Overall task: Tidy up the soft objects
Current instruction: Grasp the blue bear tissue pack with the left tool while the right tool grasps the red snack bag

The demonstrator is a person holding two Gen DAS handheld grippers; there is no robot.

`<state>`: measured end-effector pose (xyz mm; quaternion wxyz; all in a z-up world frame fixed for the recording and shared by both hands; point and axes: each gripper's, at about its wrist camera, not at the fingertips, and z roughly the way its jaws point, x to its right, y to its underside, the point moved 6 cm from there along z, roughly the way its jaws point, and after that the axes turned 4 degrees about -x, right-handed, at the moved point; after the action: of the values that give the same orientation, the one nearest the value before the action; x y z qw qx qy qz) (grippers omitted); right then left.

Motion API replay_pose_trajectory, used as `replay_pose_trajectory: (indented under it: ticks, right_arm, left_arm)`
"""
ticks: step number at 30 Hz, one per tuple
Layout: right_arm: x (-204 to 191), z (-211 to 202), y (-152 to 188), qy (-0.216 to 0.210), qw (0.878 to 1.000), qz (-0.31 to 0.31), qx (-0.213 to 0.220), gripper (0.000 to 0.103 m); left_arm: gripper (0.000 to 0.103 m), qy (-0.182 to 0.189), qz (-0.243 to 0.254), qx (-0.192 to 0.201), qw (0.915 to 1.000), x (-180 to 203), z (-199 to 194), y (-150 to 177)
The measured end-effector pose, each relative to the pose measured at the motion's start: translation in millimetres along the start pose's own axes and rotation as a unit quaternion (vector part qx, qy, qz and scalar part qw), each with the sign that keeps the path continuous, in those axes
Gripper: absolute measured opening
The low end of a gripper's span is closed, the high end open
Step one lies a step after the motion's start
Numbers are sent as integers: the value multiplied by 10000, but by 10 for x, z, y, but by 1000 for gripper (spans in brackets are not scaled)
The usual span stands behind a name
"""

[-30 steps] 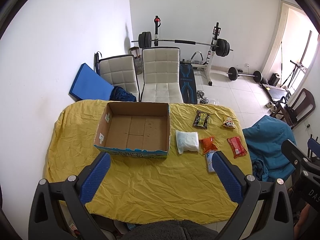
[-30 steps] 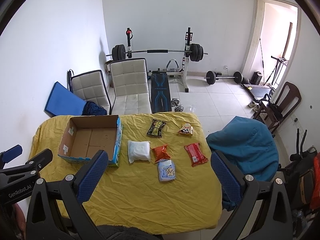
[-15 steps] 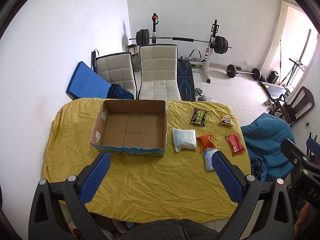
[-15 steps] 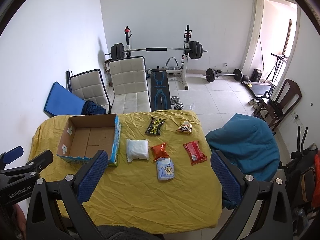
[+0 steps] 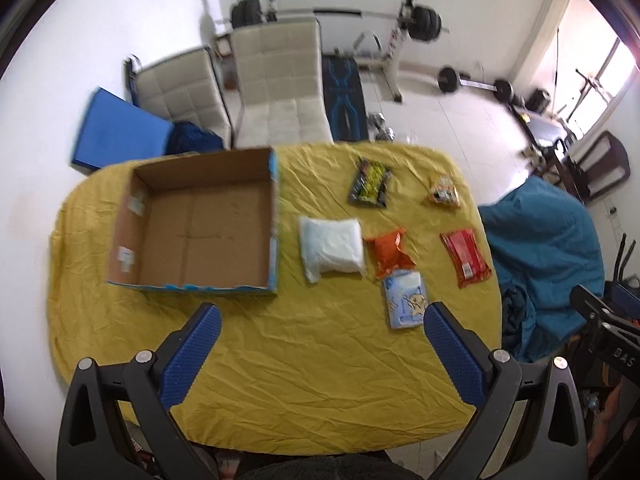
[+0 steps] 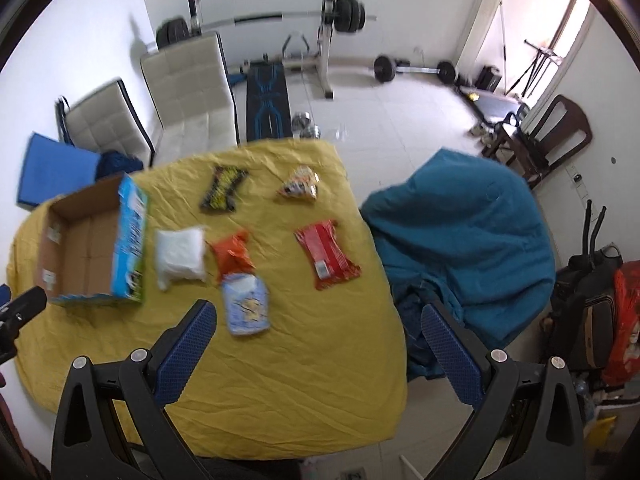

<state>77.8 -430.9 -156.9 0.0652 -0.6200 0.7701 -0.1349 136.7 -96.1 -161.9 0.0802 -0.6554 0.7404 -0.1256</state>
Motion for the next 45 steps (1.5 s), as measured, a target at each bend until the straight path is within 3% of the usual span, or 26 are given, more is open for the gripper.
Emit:
replay_pose_trajectory:
  ticks: [4,9,13,20,24,29,30,31,33,38,45]
  right_arm:
    - [267,865,-104,17,9988,-32,-482,103]
    - [539,1793,-191,-32,9954,34,-957,103]
    - [629,2311,-175,-169,9915,78,-1289,103]
    - [621,2929,-162,-390,9858,177,-1623,103]
    - [572,3185,-266,-497,9843,193,-1682,103]
    - [389,3466,-451,-596,9815,98,-1816,100]
    - [355,3531,-477,-552,9804,50,-1889,93]
    - [314,3587,-489,-526,9791,-17,-1963,79]
    - [239,3686,-468,-404,9745,-180,-2198,64]
    - [191,3631,-254,-328,9712,-212,-2349,55]
    - [213,3409,630,-708,9557,-15,-2858,54]
  left_arm:
    - [103,228,115,-786,9966,302,783,-39]
    - [103,480,102,-1663,9848,719,1670,-16]
    - [103,653,129,-2240,9723,1059,2292,38]
    - [101,354,234,-3067,9509,1365,3206,245]
    - [77,165,295,-3182,9474,1400,3409,374]
    - [64,68,273,-3073,9512,1349,3365,407]
    - [63,82,235,-3078,9511,1331,3354,411]
    - [63,104,202,-3088,9509,1313,3340,411]
    - [63,135,186,-3121,9498,1271,3263,395]
    - [62,117,360,-3091,9503,1249,3230,424]
    - [62,-11,739,-3098,9479,1159,3246,805]
